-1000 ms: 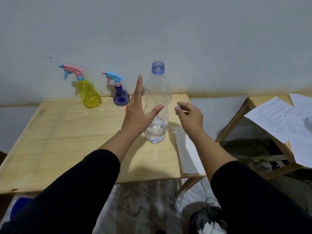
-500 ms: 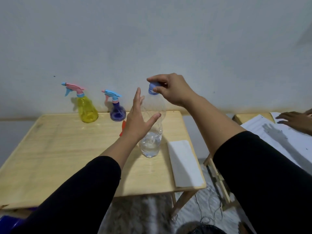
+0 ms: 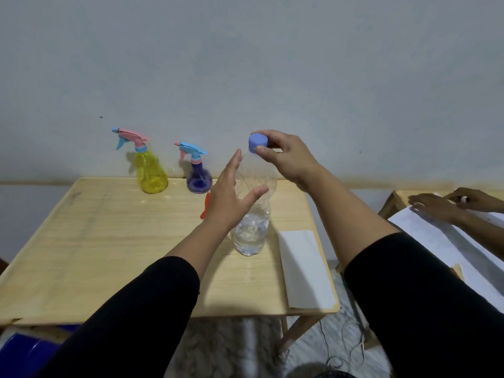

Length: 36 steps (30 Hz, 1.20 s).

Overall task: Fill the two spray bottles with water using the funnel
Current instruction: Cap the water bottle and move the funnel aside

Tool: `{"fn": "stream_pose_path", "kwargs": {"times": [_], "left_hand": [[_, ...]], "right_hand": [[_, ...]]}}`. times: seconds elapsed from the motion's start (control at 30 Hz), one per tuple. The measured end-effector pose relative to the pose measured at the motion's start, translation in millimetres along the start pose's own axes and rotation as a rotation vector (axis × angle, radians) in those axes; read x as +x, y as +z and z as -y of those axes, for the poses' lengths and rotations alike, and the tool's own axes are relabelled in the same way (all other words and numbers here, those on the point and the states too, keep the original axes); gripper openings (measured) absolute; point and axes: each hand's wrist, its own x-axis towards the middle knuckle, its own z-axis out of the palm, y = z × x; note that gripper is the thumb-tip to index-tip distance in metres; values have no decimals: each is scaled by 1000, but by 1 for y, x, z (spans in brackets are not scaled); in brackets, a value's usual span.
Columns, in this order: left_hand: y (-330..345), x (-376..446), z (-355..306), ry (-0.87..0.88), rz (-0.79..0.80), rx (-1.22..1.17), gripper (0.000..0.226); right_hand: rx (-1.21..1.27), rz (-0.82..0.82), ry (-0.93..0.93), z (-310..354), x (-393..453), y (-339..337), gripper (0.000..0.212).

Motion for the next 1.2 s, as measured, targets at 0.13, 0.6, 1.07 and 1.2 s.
{"fn": "stream_pose_path", "kwargs": {"times": [0.13,0.6,1.07,1.2], "left_hand": [[0,-1,3,3,11,19,90],[-3,-2,2,-5,-8,-29,88],[-4,-3,1,-39,34,-51,97],[-6,0,1,-33,71,-17,94]], "right_hand": [[178,-142,21,-9,-3,12,19],[300,27,27,-12,2,12,28],[233,-252,-34,-15,-5,30,17],[156,-374,-79,-23,-11,46,31]]}}
